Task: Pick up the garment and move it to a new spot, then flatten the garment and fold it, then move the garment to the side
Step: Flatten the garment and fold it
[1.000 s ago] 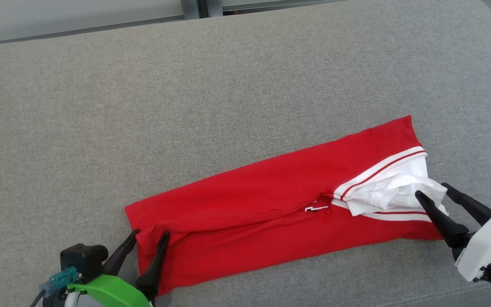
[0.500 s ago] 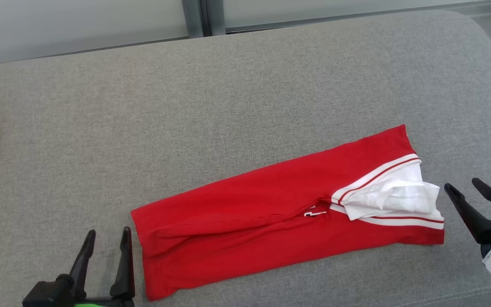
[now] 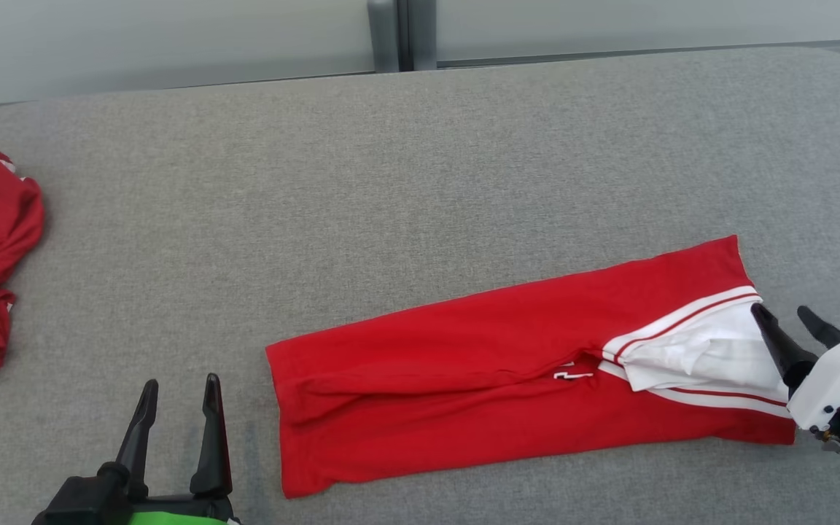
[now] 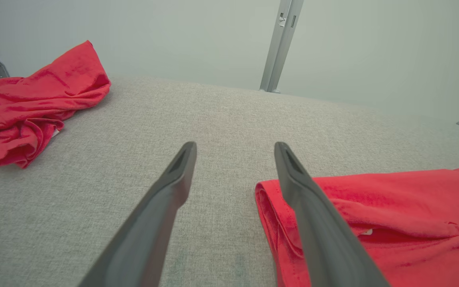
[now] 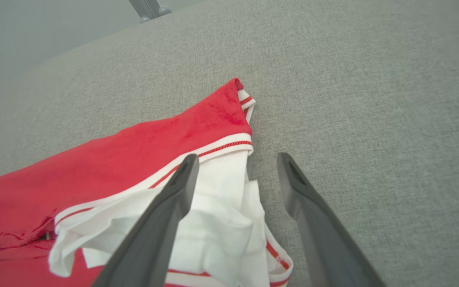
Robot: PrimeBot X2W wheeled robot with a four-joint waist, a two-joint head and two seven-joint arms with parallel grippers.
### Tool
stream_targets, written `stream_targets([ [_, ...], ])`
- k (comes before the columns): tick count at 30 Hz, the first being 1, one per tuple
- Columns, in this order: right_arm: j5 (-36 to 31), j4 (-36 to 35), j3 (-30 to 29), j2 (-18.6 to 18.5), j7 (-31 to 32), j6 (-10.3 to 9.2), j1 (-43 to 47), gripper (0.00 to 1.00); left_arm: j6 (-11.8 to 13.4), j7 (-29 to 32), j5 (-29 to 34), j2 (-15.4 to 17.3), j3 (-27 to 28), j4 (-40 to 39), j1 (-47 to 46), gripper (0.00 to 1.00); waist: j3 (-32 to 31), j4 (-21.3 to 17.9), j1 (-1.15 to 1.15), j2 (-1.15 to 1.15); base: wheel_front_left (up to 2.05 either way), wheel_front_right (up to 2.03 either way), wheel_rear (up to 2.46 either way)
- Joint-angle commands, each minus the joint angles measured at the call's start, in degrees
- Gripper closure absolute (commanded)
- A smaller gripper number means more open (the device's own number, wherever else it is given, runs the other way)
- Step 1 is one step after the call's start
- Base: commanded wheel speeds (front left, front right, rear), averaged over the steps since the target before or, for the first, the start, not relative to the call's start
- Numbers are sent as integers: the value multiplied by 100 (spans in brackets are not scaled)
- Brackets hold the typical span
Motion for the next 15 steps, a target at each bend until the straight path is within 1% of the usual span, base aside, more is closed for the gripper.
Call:
stream_targets([
  [1,-138,290,35,35,41,0,-156,0,-125,-26,156,-96,92,50,-113,0,12,134,0,0,0,0,0],
  [3,-312,707,107,52,80,0,-315,0,-269,-27,262,-251,200,127,-160,0,43,225,0,0,0,0,0],
  [4,-312,707,107,52,80,0,-315,0,-269,-27,262,-251,200,127,-160,0,43,225,0,0,0,0,0],
  [8,-395,1403,259,51,198,0,-603,0,-562,-27,504,-493,395,260,-244,0,121,385,0,0,0,0,0],
  [13,-86,1886,579,4,530,0,-851,0,-782,-28,690,-709,578,434,-295,0,169,521,0,0,0,0,0],
  [15,205,1933,706,23,736,2,-919,0,-840,-28,738,-766,635,485,-310,0,182,559,0,0,0,0,0],
])
